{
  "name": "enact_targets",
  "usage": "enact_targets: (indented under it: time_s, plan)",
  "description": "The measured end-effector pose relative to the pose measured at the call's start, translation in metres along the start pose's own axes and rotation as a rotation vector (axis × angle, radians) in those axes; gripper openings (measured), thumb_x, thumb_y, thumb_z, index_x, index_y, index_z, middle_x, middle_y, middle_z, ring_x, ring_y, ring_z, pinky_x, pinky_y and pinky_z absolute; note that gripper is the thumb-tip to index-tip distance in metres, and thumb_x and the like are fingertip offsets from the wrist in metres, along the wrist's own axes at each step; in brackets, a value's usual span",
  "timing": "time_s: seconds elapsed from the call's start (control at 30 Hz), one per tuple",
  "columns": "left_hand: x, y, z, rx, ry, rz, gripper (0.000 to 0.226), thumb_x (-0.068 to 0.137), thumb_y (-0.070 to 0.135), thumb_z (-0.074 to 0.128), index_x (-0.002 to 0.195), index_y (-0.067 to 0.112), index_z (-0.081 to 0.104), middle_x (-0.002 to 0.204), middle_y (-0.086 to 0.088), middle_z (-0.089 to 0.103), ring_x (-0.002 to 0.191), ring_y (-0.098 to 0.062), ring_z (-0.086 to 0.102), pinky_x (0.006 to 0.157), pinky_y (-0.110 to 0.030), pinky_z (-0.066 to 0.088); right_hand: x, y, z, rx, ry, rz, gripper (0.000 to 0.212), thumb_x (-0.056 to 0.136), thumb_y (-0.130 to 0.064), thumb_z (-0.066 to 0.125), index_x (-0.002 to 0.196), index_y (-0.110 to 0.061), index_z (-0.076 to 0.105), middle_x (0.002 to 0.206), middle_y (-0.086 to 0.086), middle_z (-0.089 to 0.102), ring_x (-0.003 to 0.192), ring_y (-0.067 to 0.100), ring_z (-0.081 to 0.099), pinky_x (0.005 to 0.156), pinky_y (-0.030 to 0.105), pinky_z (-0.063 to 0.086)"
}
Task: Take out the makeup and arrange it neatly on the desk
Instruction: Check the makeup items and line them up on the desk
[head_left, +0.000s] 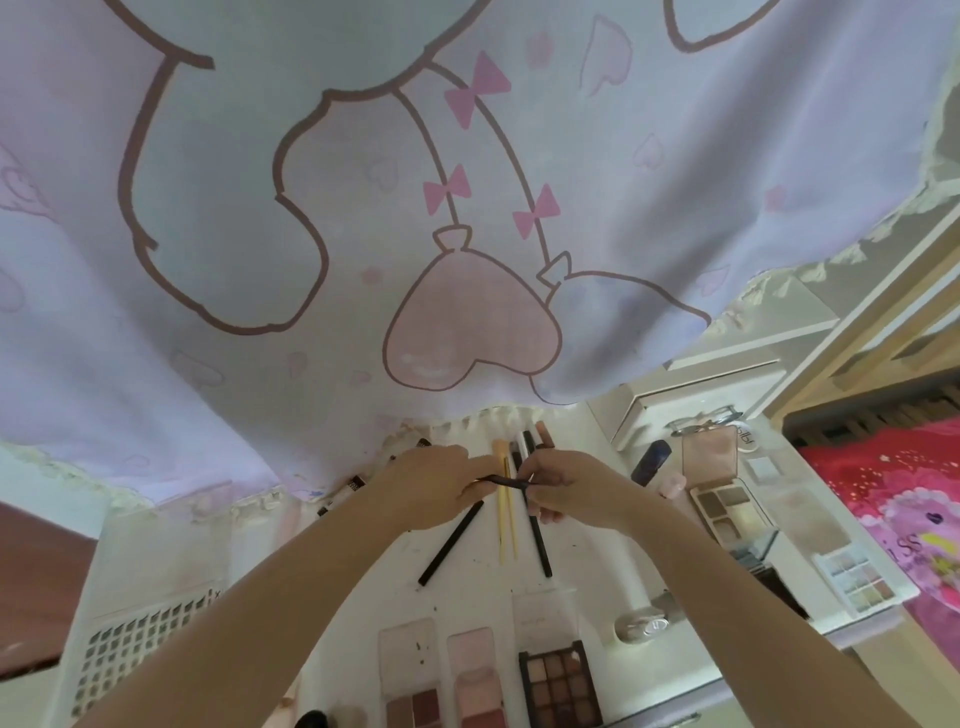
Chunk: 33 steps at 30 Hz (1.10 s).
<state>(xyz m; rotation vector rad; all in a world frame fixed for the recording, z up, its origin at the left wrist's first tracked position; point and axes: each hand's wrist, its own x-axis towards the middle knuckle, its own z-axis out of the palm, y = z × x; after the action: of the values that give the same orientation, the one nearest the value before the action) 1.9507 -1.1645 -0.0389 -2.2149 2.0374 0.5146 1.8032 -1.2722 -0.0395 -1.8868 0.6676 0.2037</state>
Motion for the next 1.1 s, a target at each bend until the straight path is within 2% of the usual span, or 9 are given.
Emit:
enact_targets:
  time_s: [0.2,0.33,0.5,0.6,0.73,0.9,0.97,1.03,1.1]
  plan:
    - [0.021,-0.012,0.027,0.109,-0.088,0.062,0.034,0.100,0.032,0.026,0.124,0.016,0.045,0.095,-0.004,0.044,0.077,-0.018,0.042,0.051,-0.024,0.024,0.012,0.011,0.001,-0.248,-0.111,0.110,0.014,0.092,-0.013,0.044,0.096,-0.014,0.057,0.083,-0.007,0.064,0.069,0.004,0.057,0.061,0.011,0.039]
    - [0.042,-0.013,0.038,0.193,-0.129,0.120,0.032,0.100,0.026,0.028,0.121,0.012,0.048,0.109,-0.010,0.054,0.098,-0.025,0.051,0.072,-0.031,0.032,0.022,0.025,0.010,-0.307,-0.128,0.219,0.024,0.093,-0.014,0.043,0.112,-0.007,0.057,0.110,0.006,0.068,0.089,0.014,0.061,0.073,0.017,0.045]
    - [0.073,-0.014,0.055,0.171,-0.108,0.148,0.027,0.096,0.011,0.037,0.114,0.010,0.057,0.109,-0.009,0.054,0.106,-0.026,0.046,0.086,-0.030,0.028,0.039,0.047,0.019,-0.444,-0.128,0.320,0.032,0.093,-0.018,0.042,0.115,0.000,0.057,0.120,0.013,0.059,0.112,0.025,0.054,0.094,0.030,0.042]
    - [0.090,-0.011,0.061,0.192,-0.114,0.166,0.038,0.090,-0.004,0.037,0.120,0.007,0.055,0.120,-0.010,0.050,0.119,-0.026,0.037,0.101,-0.031,0.023,0.051,0.065,0.030,-0.416,-0.115,0.398,0.032,0.091,-0.018,0.044,0.105,0.005,0.060,0.109,0.017,0.063,0.102,0.026,0.059,0.082,0.029,0.046]
    - [0.109,-0.015,0.066,0.088,-0.112,0.178,0.035,0.094,0.002,0.034,0.121,0.003,0.056,0.127,-0.011,0.050,0.125,-0.023,0.034,0.099,-0.027,0.024,0.060,0.074,0.045,-0.342,-0.124,0.454,0.027,0.089,-0.015,0.047,0.095,0.003,0.066,0.065,0.004,0.050,0.054,0.010,0.043,0.055,0.020,0.037]
    - [0.126,-0.017,0.072,0.025,-0.164,0.164,0.034,0.097,0.009,0.036,0.127,0.003,0.051,0.136,-0.010,0.044,0.127,-0.024,0.035,0.102,-0.029,0.030,0.065,0.081,0.054,-0.337,-0.032,0.499,0.022,0.089,-0.015,0.045,0.085,0.000,0.060,0.059,-0.003,0.037,0.059,0.012,0.043,0.045,0.015,0.026]
    - [0.133,-0.017,0.074,0.010,-0.137,0.173,0.031,0.096,0.008,0.038,0.121,0.001,0.054,0.133,-0.014,0.046,0.125,-0.027,0.038,0.104,-0.032,0.031,0.064,0.086,0.056,-0.350,0.027,0.488,0.024,0.089,-0.016,0.044,0.098,-0.001,0.059,0.066,-0.002,0.041,0.070,0.014,0.046,0.045,0.015,0.026]
    - [0.133,-0.014,0.074,0.017,-0.092,0.167,0.023,0.090,0.007,0.052,0.110,0.001,0.062,0.121,-0.013,0.056,0.114,-0.025,0.049,0.096,-0.029,0.039,0.063,0.090,0.056,-0.346,0.084,0.508,0.026,0.089,-0.016,0.044,0.106,-0.001,0.057,0.070,-0.002,0.044,0.075,0.016,0.046,0.046,0.015,0.028]
    - [0.133,-0.017,0.078,0.042,0.074,0.266,0.024,0.057,0.008,0.083,0.078,0.009,0.072,0.083,-0.005,0.069,0.078,-0.018,0.065,0.064,-0.019,0.050,0.062,0.091,0.055,-0.360,0.105,0.528,0.026,0.089,-0.016,0.044,0.106,-0.002,0.057,0.064,-0.004,0.039,0.075,0.017,0.046,0.047,0.018,0.030]
